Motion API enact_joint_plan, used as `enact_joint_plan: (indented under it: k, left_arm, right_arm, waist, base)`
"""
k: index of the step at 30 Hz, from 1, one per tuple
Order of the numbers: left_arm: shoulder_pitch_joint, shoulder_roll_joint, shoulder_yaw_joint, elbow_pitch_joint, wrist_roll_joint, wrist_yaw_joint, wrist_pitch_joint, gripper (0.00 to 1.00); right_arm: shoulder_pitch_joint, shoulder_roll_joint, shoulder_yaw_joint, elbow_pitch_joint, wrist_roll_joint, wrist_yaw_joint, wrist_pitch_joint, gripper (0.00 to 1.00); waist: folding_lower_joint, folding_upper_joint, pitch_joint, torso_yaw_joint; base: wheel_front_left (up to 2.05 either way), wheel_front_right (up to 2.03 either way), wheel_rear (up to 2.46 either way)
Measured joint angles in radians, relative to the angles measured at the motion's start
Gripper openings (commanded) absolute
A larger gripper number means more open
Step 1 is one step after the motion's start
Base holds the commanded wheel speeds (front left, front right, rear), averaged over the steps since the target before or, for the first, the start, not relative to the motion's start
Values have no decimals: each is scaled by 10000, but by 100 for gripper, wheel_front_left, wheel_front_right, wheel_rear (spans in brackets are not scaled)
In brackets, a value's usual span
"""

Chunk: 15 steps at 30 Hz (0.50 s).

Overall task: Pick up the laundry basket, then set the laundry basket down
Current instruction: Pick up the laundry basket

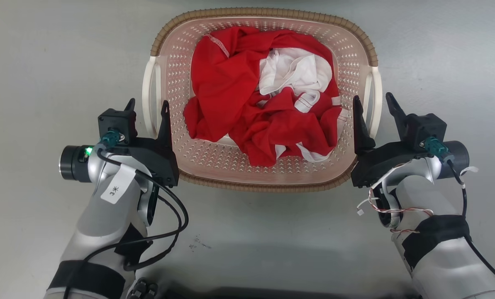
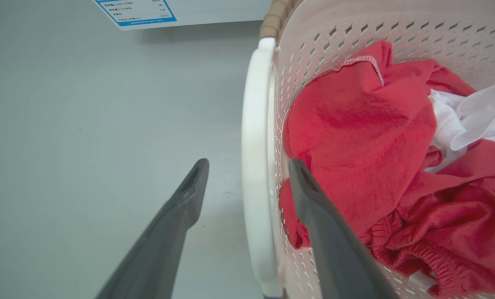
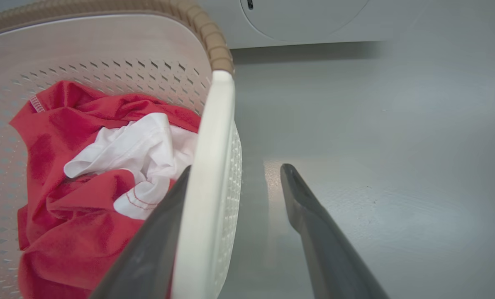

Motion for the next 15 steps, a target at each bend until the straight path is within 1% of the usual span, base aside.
enact_joint_plan:
  k: [4,7,9,10,12,13,14,15]
  left_arm:
    - [-197,0,-290,109,-282,-159,0,100]
    - [-305,-4,-472,257,-456,-219,13,100]
    - [-308,-8,-633,336,-591,-247,86,100]
    - [-308,-8,-679,357,-642,-247,136,100]
    - [-319,-6,-782,401,-740,-251,148,100]
    - [-337,-6,-844,422,-851,-253,194,100]
    - [-351,-8,-861,430,-1072,-255,222,100]
    - [-357,-8,-863,430,-1283,-255,224,99]
  right_arm:
    - [-169,-4,336,150,203,-94,0,100]
    - [-248,-4,539,345,349,-107,2,100]
    - [-341,-6,669,408,516,-176,0,100]
    - [-367,-6,727,441,598,-188,0,98]
    - [-382,-6,834,556,675,-222,0,88]
    - [-391,-6,886,625,709,-265,0,86]
    - [-414,-6,941,686,727,-272,2,80]
    - [-466,-8,1007,732,794,-276,2,77]
  waist:
    - [0,0,49,26]
    - [0,0,78,43]
    - [0,1,94,53]
    - [0,0,101,57]
    - [0,0,112,63]
    - [0,0,118,66]
    - [0,0,123,67]
    - [0,1,128,66]
  base:
    - [0,0,0]
    - [0,0,0]
    - [0,0,0]
    - [0,0,0]
    - [0,0,0]
    - [0,0,0]
    - [0,0,0]
    - [0,0,0]
